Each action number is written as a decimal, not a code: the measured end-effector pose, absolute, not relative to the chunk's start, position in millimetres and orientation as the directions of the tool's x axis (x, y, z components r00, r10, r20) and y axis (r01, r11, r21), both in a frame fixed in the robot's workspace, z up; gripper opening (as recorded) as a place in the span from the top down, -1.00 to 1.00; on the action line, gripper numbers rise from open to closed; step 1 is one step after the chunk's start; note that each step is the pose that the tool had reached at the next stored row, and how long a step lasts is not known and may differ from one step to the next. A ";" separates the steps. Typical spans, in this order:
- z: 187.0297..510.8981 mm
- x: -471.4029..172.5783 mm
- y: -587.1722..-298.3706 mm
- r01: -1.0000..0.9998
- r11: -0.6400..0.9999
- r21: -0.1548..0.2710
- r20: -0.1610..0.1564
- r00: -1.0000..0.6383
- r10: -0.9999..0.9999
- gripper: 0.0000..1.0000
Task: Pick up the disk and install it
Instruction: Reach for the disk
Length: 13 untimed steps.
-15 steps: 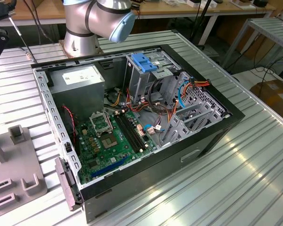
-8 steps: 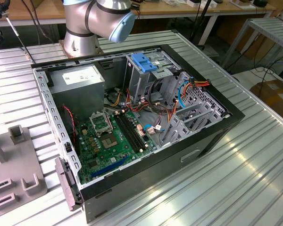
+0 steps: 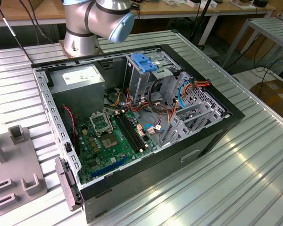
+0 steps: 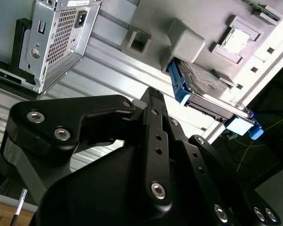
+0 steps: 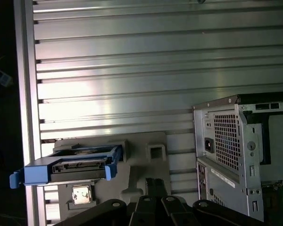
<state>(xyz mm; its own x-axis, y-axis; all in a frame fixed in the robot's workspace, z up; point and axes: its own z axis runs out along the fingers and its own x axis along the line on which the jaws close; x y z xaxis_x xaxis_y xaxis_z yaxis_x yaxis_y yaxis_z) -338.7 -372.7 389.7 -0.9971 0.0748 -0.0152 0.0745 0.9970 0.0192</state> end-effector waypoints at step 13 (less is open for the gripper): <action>389.6 -380.2 -372.5 0.075 0.997 0.019 -0.015 -0.997 0.075 0.80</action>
<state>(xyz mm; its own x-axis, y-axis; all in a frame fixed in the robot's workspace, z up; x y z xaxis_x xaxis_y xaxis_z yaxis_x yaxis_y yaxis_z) -380.2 -372.5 389.6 -0.9971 0.0748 -0.0152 0.0745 0.9970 0.0192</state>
